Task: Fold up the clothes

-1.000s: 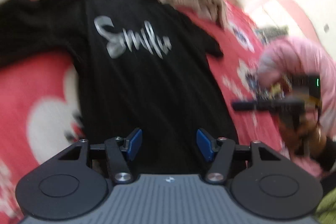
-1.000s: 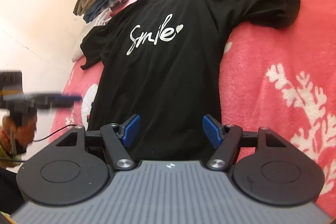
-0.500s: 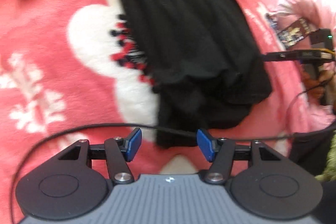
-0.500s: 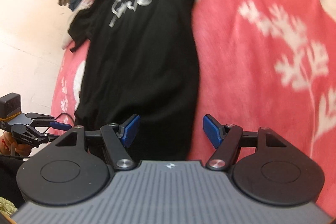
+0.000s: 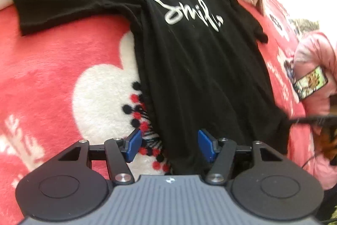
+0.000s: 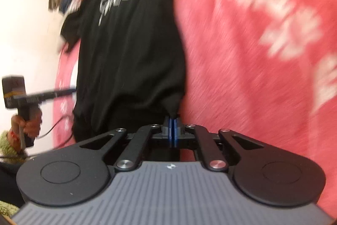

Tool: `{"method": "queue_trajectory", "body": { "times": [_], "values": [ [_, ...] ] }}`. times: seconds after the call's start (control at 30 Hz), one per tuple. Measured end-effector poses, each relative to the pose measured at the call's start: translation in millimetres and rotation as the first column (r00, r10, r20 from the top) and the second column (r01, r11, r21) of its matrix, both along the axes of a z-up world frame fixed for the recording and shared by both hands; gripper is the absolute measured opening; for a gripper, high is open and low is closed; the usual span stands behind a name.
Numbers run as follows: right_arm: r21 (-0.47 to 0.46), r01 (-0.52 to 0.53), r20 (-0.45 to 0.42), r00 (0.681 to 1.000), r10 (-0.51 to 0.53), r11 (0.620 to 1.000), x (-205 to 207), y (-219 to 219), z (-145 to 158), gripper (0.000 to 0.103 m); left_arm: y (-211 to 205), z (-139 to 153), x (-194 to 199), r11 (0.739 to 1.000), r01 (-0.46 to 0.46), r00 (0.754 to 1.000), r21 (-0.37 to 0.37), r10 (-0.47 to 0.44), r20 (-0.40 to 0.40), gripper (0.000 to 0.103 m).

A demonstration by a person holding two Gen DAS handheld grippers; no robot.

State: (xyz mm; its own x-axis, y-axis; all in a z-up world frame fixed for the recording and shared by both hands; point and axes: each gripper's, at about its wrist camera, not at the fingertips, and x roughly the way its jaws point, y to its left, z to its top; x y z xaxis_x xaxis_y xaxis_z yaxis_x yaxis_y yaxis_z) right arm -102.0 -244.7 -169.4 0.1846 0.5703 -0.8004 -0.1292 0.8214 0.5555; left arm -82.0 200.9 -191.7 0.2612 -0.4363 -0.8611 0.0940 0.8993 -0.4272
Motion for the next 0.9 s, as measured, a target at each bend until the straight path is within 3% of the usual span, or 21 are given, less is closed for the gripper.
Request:
{"method": "queue_trajectory", "body": {
  "times": [0.23, 0.53, 0.63, 0.7, 0.8, 0.9],
  "values": [
    [-0.177, 0.139, 0.149, 0.982, -0.113, 0.974, 23, -45, 27, 0.000, -15, -5, -13, 0.996, 0.090, 0.996, 0.003, -0.090, -0.024, 0.062],
    [-0.355, 0.132, 0.211, 0.976, -0.058, 0.925, 32, -39, 15, 0.003, -33, -7, -23, 0.992, 0.120, 0.991, -0.047, -0.123, -0.054, 0.065],
    [-0.343, 0.152, 0.270, 0.961, -0.058, 0.927, 29, -41, 28, 0.007, -34, -3, -30, 0.989, 0.132, 0.990, -0.071, -0.135, -0.048, 0.065],
    [-0.342, 0.184, 0.327, 0.943, -0.066, 0.921, 26, -42, 39, 0.016, -39, -2, -33, 0.982, 0.169, 0.984, -0.083, -0.173, -0.045, 0.065],
    [-0.324, 0.206, 0.389, 0.919, -0.068, 0.923, 24, -41, 53, 0.018, -50, -2, -38, 0.969, 0.231, 0.971, -0.085, -0.236, -0.042, 0.065],
    [-0.252, 0.101, 0.421, 0.907, 0.015, 0.962, 21, -22, 60, 0.020, -67, -5, -45, 0.949, 0.310, 0.949, -0.053, -0.312, -0.039, 0.064]
  ]
}}
